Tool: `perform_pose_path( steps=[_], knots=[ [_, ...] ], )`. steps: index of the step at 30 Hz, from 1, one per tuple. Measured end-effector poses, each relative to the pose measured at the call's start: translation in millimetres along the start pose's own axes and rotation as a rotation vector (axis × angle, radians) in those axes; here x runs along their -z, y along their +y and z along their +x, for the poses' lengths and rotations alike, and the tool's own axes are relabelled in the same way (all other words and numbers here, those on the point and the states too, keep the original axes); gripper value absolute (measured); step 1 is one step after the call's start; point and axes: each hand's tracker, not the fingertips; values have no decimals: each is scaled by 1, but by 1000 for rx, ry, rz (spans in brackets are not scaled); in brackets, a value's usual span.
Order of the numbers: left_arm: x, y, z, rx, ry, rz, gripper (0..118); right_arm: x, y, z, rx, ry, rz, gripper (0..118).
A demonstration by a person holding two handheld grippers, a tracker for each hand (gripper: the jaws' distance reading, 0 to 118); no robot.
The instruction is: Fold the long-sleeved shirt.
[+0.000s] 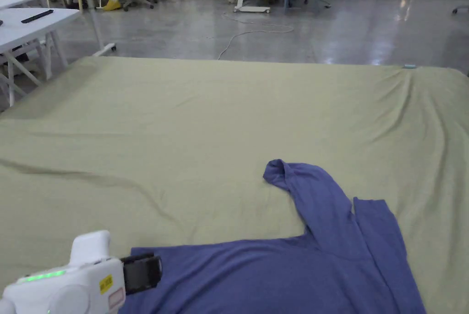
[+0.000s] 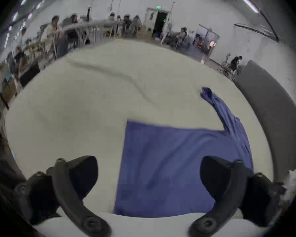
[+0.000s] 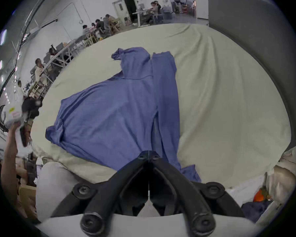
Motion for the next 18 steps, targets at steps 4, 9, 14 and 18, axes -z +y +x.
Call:
perform_pose_path(
  steps=[4, 9, 14, 18],
  knots=[
    [85, 22, 2, 35, 93, -123, 117, 8, 5, -1, 7, 7, -10, 0],
    [132, 12, -2, 67, 132, -177, 44, 24, 26, -4, -1, 8, -29, 0],
    [92, 14, -1, -40, 21, -116, 0, 57, 111, -17, -59, 57, 7, 42],
    [54, 19, -5, -104, -26, -67, 0, 111, 192, -27, -86, 52, 46, 116]
  ],
)
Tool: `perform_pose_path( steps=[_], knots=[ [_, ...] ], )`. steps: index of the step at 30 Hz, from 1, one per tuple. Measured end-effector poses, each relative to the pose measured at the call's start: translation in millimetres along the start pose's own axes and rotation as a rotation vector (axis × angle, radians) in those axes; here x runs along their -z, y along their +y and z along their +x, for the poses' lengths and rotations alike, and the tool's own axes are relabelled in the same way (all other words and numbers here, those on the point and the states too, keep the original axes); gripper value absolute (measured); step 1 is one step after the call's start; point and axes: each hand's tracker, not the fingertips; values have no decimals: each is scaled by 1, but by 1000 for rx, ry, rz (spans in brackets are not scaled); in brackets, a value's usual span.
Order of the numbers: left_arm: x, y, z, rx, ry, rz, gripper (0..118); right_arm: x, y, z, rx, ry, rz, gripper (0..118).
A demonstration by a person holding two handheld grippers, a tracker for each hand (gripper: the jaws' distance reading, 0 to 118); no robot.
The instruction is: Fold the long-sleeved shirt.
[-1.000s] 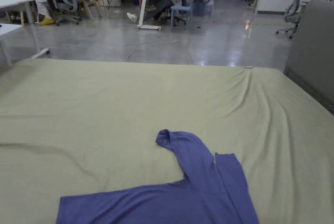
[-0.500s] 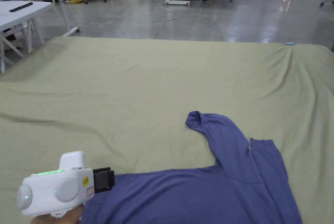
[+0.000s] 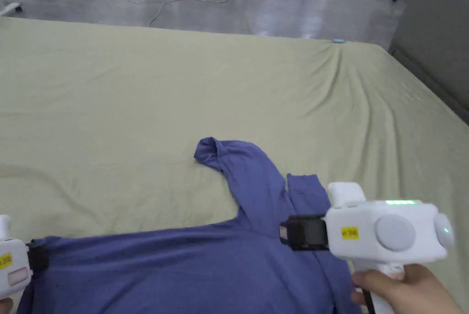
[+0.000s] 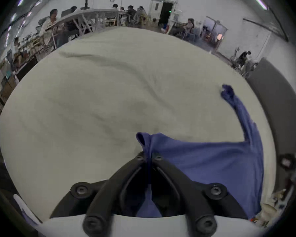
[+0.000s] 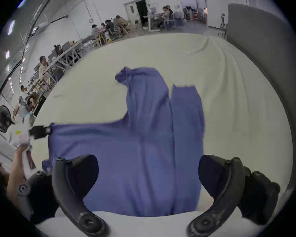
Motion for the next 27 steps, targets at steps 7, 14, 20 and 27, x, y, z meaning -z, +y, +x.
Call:
perform_pose_path(
  steps=[7, 14, 20, 27],
  knots=[
    [-33, 16, -31, -71, 14, 66, 0, 120, 42, -10, -36, -82, -290, 69],
    [-17, 12, -35, -77, 26, 19, 0, 120, 33, -23, -99, -108, -272, 0],
    [-39, 20, -20, -84, -18, 63, 0, 57, 46, -18, -58, -23, -111, 0],
    [-134, 60, 16, -81, -132, 278, 0, -132, 50, -28, -144, 67, 251, 0]
  ],
)
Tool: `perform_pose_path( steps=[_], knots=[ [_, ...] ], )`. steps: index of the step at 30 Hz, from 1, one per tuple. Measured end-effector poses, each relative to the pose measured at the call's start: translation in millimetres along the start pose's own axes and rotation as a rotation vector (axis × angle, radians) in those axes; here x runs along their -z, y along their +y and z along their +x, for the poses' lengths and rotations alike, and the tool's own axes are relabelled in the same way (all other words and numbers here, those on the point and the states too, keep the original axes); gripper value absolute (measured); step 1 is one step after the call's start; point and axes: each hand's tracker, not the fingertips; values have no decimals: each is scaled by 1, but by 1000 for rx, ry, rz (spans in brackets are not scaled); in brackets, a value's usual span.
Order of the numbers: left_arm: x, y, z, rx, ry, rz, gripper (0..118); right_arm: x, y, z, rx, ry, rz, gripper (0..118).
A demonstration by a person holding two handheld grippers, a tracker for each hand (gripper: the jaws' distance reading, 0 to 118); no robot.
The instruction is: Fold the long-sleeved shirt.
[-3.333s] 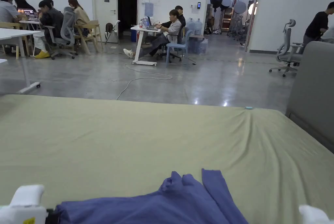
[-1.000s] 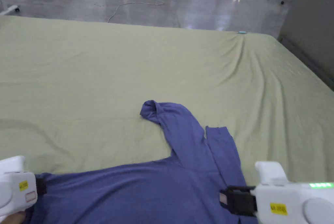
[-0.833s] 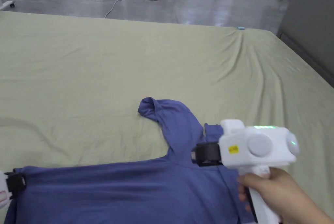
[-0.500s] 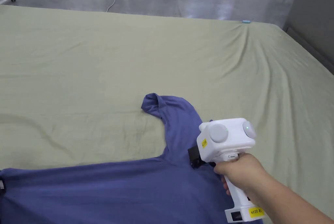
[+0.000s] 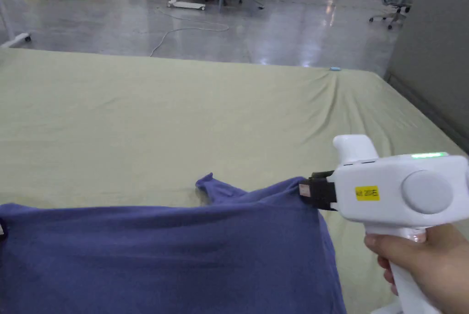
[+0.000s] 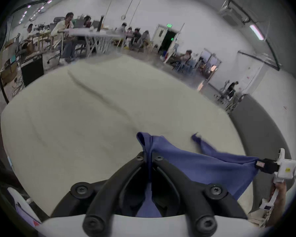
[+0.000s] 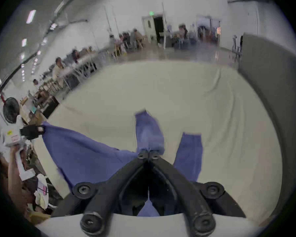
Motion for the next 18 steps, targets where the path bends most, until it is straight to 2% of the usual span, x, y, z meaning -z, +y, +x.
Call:
perform_pose_path(
  steps=[5, 8, 13, 14, 17, 18],
  knots=[
    [-60, 51, 52, 21, -122, 136, 0, -114, 40, -11, -38, -22, 195, 0],
    [-86, 84, 82, 33, -168, 211, 0, -162, 69, -13, -12, -42, 276, 0],
    [-102, 158, 131, 37, -214, 283, 0, -207, 144, -8, -28, -90, 376, 0],
    [-105, 178, 142, 41, -224, 297, 0, -212, 166, -9, -54, -104, 392, 0],
    [-95, 239, 164, 32, -239, 345, 0, -225, 228, -9, -118, -212, 445, 0],
    [-92, 257, 172, 29, -233, 359, 0, -221, 249, 5, -114, -241, 447, 0]
  ],
)
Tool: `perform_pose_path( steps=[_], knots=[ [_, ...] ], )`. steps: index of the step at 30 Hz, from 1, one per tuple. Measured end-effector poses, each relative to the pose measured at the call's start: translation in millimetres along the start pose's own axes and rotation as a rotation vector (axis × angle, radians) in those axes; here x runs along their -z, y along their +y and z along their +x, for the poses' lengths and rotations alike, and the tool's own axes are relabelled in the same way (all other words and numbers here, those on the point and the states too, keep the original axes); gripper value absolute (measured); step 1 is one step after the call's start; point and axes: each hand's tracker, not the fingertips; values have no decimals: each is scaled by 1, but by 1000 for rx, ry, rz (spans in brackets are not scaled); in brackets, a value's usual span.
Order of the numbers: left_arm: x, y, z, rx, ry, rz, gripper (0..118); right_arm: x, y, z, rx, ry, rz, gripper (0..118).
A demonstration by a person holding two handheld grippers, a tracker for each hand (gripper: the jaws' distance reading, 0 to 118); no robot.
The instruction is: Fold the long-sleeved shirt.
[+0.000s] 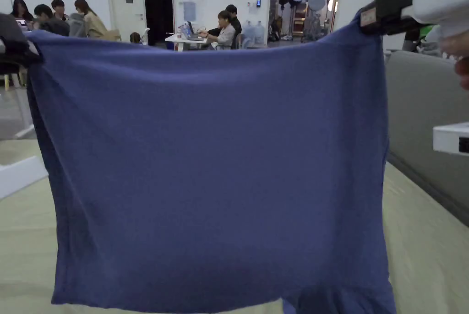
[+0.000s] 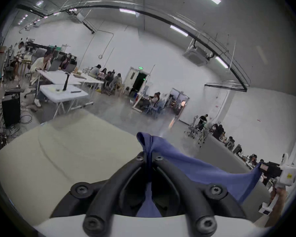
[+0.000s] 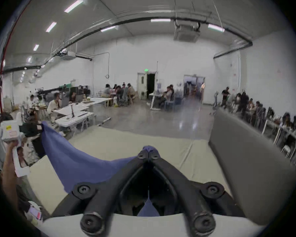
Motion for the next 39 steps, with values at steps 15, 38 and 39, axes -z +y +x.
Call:
perform_pose_path(
  steps=[15, 38, 39],
  knots=[
    [125, 172, 73, 86, 26, 124, 0, 91, 197, 0, -171, -276, 189, 0],
    [310, -263, -138, 243, 238, -652, 0, 353, -331, 6, 21, -75, -573, 0],
    [307, -270, -142, 238, 232, -665, 0, 348, -338, 7, 25, -73, -570, 0]
  ],
)
